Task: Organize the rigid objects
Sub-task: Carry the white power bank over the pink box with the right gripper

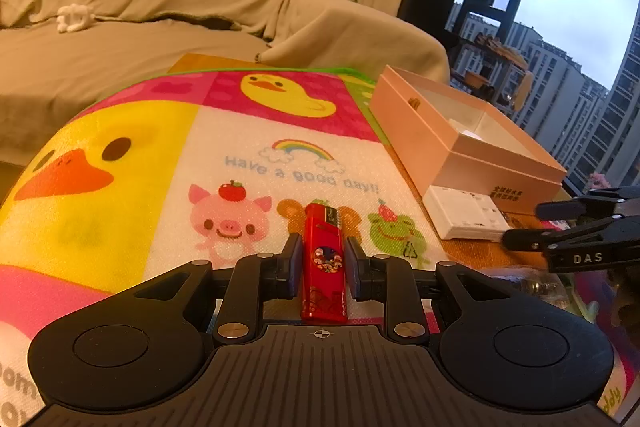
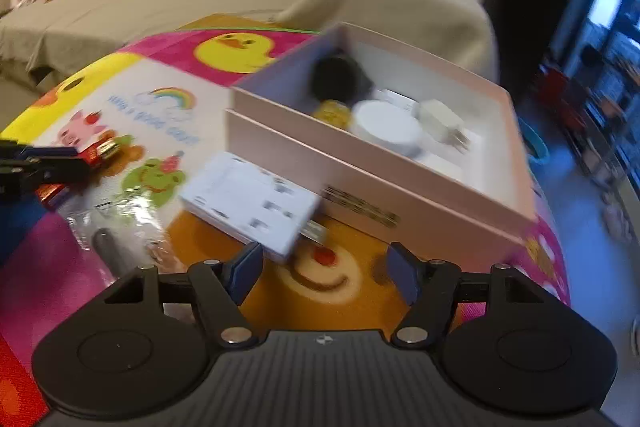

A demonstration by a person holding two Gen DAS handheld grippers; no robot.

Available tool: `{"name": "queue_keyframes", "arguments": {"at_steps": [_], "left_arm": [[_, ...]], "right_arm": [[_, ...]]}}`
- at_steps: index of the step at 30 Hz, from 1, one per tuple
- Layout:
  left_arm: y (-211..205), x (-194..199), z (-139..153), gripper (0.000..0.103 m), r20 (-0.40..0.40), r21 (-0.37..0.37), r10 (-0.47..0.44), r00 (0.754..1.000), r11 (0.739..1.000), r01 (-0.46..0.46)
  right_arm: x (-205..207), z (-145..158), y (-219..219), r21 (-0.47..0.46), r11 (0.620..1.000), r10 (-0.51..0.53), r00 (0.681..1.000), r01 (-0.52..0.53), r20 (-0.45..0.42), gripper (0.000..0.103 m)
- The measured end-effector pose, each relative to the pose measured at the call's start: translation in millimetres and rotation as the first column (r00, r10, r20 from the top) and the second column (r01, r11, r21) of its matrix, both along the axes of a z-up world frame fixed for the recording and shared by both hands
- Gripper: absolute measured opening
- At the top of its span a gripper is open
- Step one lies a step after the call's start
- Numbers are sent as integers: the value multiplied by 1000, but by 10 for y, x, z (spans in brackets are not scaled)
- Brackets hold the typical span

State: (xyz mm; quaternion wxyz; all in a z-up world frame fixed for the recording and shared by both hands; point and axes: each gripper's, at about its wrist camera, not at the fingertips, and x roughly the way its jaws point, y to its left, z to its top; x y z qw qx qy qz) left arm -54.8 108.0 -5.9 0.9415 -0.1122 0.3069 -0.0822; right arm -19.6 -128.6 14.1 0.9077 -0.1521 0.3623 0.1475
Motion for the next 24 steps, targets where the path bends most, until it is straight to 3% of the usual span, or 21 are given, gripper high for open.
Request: {"name": "queue_keyframes", "arguments": {"at_steps": [3,6,9,17,20,24], "left_arm": [[-3,-6,2,26,0,0,0,1000,1000,0],[-4,-7,2,26,0,0,0,1000,1000,0],[-4,-7,3,26,0,2,0,1000,1000,0],[20,-11,-2,26,1,-18,1,1000,1000,-1],[36,-15,-3,26,1,-29,2,1000,1000,-2],[43,-16,-5,26,2,-29,2,1000,1000,-2]], "right_arm": [[-132,28,-2,-15,1000,-17,999,18,52,73],[-191,89,1,98,995,-23,1000,21,18,86],[-184,118,165,156,988,-21,1000,20,5,86],[4,-28,714,-13,991,-129,984,131,125,87],[60,-96,581,-12,985,-171,982,173,77,87],[125,-135,274,109,963,-248,969,247,-5,93]]}}
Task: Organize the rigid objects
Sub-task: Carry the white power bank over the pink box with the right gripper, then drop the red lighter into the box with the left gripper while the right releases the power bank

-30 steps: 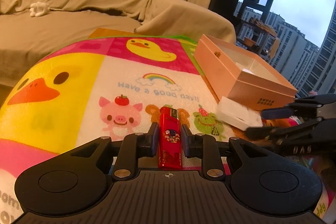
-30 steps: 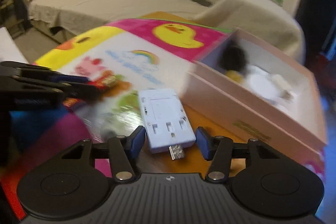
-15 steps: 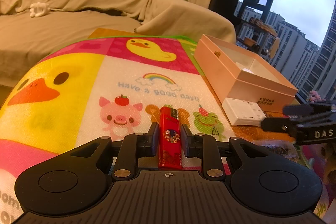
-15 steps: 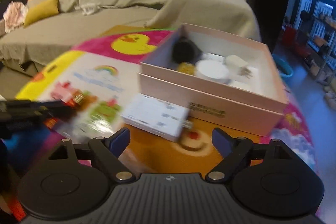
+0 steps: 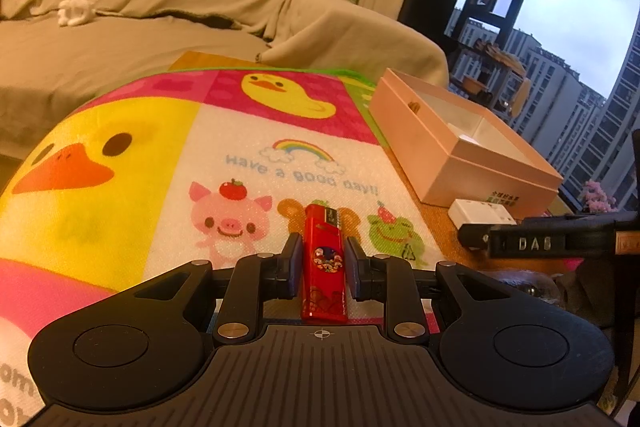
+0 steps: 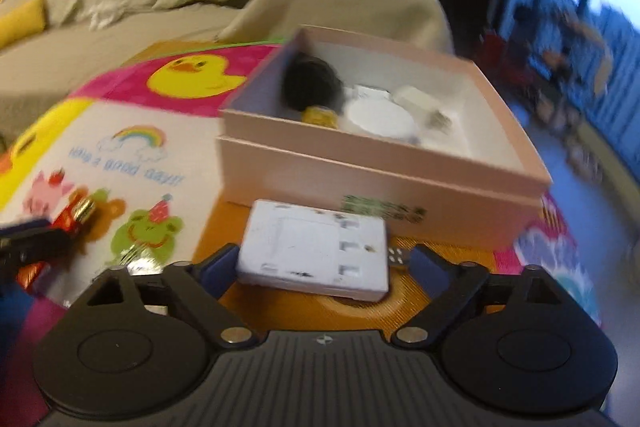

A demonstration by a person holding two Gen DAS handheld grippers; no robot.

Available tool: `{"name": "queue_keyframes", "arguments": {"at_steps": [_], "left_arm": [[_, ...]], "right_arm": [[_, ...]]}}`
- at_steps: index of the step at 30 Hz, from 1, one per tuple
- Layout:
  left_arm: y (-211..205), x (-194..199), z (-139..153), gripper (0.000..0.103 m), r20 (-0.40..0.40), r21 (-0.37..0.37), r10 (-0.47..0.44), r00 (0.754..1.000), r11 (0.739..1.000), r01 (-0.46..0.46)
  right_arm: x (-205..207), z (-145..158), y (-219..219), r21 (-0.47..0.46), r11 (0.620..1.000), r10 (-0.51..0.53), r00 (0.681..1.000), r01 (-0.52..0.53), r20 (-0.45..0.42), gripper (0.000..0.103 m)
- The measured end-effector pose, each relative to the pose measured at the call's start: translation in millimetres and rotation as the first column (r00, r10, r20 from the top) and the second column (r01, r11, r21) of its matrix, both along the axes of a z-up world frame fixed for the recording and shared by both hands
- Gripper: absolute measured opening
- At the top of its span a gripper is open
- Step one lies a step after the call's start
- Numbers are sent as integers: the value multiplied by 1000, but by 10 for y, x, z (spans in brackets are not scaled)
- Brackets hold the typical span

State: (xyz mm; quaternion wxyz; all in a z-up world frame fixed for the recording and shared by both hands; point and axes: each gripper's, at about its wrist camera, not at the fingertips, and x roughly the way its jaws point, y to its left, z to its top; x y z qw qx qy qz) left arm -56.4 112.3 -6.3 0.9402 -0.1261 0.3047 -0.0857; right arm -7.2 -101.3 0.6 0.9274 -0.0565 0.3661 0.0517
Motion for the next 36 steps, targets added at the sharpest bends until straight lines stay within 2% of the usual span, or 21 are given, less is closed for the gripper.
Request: {"name": "queue_keyframes", "arguments": {"at_steps": [3,5,9,12,16,20,23,27,30,32,34,36], "left_arm": [[-15,-4,4,26,0,13,0,1000,1000,0],[-39,-3,8,26,-1,27,1,1000,1000,-1],[-98,-6,21,26,2,65,-1,1000,998,1],[-135,-29,44,26,-2,87,-18,1000,996,18],[-219,-96,114,26,-7,91,-84,996,992,85],[-382,-44,441,25,45,116,-148,988,983,142],[-565,181,742,26,87,105,-194,977,977,185],[-986,763,1065,26,156,77,-260,953,965,251],[-1265,1343,1049,26,146,3,-255,956,966,257],[-1349,1575,955,26,133,-13,-203,970,978,207],[-1310,1577,875,27,147,-19,-161,976,986,166],[-1199,1453,796,27,144,-37,-162,976,985,168]], "right_arm": [[123,-26,-86,72,997,-14,999,17,-44,93],[153,-21,-98,87,996,-15,998,20,-57,91],[3,42,-125,111,993,51,998,-46,-44,91],[-223,179,-185,104,989,103,995,-103,9,91],[-559,387,-376,70,986,143,983,-152,118,91],[-822,521,-616,44,986,146,966,-159,214,91],[-868,550,-780,69,985,134,958,-155,252,91],[-876,519,-889,90,986,110,954,-140,279,91],[-851,471,-926,90,987,101,956,-130,275,91],[-855,442,-953,87,988,96,958,-124,270,91],[-875,414,-989,76,991,84,958,-109,273,91],[-887,379,-1049,69,993,76,958,-98,275,91]]}}
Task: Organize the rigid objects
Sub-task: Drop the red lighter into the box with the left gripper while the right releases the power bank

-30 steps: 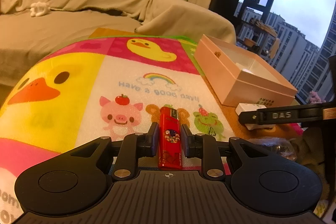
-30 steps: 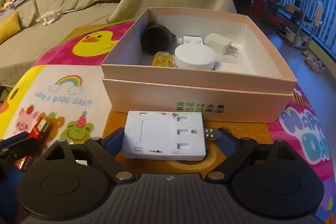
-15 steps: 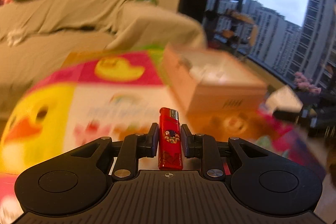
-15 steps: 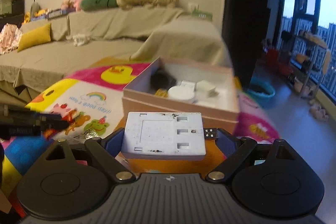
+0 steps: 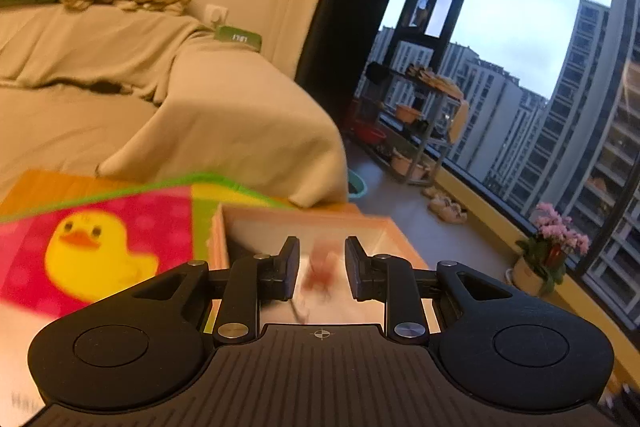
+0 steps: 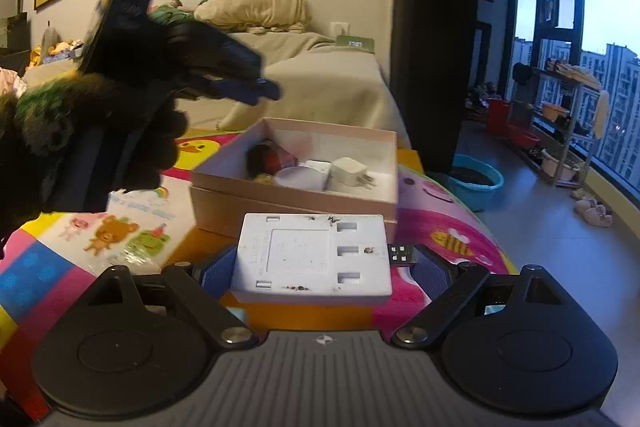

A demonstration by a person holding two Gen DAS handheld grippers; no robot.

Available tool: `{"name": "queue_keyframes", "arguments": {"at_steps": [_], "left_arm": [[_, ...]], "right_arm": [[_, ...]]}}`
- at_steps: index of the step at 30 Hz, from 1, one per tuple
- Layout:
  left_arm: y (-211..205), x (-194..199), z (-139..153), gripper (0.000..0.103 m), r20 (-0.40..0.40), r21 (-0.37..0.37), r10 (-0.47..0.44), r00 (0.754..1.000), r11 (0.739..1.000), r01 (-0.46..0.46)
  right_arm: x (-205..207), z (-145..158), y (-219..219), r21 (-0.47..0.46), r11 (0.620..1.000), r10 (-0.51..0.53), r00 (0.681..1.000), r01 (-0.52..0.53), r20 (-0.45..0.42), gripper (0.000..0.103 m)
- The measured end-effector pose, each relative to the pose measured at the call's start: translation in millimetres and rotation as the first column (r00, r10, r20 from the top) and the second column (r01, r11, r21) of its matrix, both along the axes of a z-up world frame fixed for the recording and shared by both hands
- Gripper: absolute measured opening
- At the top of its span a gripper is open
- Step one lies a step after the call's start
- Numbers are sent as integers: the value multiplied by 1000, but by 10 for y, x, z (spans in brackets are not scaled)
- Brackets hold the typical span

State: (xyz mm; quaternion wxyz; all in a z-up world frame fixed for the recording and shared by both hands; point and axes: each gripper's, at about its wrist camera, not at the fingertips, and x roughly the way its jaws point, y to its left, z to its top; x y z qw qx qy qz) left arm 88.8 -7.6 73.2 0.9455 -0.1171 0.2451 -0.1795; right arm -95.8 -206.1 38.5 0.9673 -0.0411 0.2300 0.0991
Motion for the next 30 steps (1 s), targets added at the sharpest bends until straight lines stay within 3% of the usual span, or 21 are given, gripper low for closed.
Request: {"name": "queue_keyframes", "arguments": {"at_steps": [5,9,15,19,24,30], "left_arm": [[433,-723,-133,27,30,43,-53,998,998,52],[732,-1133,-315,27,-49,46,-50,998,998,53],[913,-1349,-488,27,-104,56,-16,994,998,22],[952,-1389,-487,27,-89,41,-22,996,999,26],[931,-1407,-566,27,-96,25,-81,992,996,84],[803,-1440,-590,27,-91,6,-114,989,993,115]], "right_arm": [[127,-35,-108,33,999,0,1000,1,-30,91],[372,123,-35,51,999,14,1000,-15,5,91],[1252,519,244,118,992,35,999,-37,18,92],[1753,589,354,125,992,6,998,2,-64,91],[1359,366,125,166,986,13,993,7,-116,92],[561,-63,-71,-15,1000,-4,990,2,-140,92]]}}
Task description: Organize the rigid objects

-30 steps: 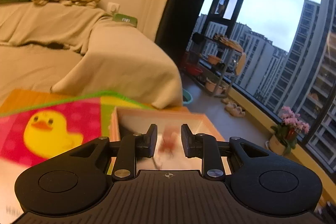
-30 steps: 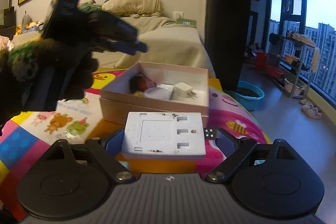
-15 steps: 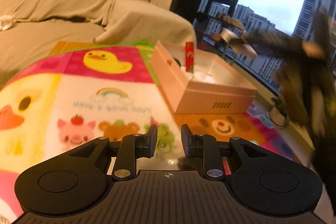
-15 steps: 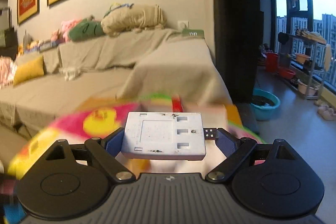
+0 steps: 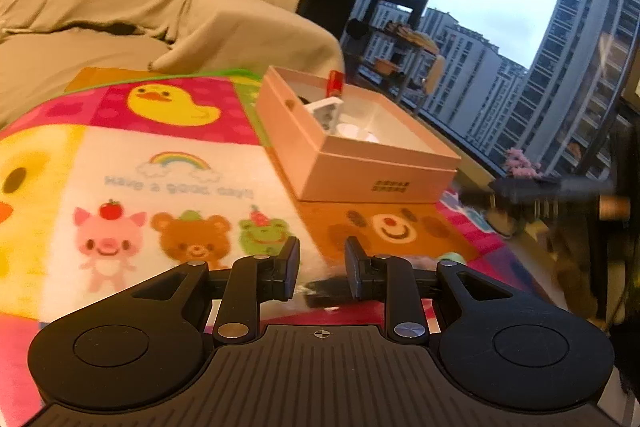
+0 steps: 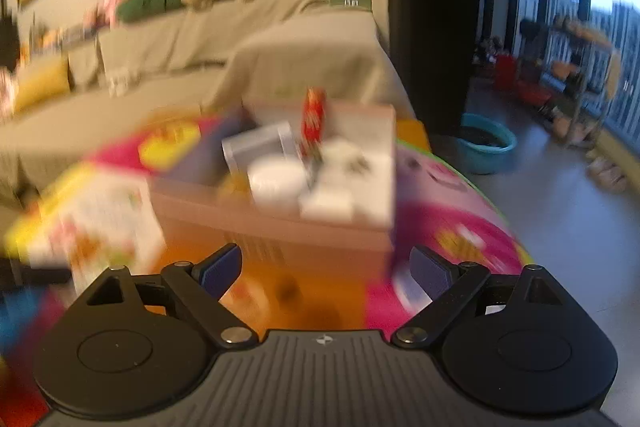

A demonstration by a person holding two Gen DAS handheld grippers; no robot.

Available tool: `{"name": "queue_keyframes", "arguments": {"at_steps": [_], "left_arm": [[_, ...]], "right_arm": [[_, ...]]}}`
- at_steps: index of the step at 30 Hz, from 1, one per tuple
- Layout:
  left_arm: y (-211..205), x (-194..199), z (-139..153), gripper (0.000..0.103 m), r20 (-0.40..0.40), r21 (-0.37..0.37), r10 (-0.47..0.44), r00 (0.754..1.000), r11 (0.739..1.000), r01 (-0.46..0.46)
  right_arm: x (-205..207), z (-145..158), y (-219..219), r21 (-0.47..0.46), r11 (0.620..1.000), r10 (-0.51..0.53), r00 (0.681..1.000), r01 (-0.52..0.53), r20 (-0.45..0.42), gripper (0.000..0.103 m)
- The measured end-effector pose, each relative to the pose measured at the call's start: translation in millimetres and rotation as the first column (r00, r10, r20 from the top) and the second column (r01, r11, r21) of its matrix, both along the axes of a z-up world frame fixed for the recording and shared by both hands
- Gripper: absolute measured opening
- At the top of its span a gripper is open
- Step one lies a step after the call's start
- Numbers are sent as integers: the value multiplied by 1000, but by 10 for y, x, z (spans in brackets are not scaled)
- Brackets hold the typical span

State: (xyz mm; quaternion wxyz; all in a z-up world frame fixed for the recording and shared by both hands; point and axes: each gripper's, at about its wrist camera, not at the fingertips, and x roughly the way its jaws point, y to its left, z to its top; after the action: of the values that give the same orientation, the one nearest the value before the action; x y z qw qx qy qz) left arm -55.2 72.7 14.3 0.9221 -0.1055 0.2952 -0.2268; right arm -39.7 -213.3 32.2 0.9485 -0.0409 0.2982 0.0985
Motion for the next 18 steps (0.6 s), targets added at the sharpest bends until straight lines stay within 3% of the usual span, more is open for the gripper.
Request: {"name": "queue_keyframes", "arguments": {"at_steps": [2,4,7,11,14,18], "left_arm": [[-69,7,15,27,3,11,-12,1000,1000,12],[-137,9,34,27,9,18,-19,1000,1000,19],[-195,2,62,27,41,24,-20,999,1000,19],[-83,59,16,27,98,12,54,994,998,-56],[66,153,-80,27,80,-35,110,991,994,-107],[141,221,-193,27,40,-97,73,997,993,-69]], "right_arm": [[-171,-83,1,-78,997,-15,1000,17,23,92],[-226,-67,-22,-83,996,-23,999,26,40,92],[-55,99,-54,12,999,-38,999,37,39,92],[660,428,44,135,991,-22,1000,21,11,90],[1265,539,212,152,988,-19,999,26,-43,57],[1932,556,478,117,992,-41,996,50,-81,54]]}}
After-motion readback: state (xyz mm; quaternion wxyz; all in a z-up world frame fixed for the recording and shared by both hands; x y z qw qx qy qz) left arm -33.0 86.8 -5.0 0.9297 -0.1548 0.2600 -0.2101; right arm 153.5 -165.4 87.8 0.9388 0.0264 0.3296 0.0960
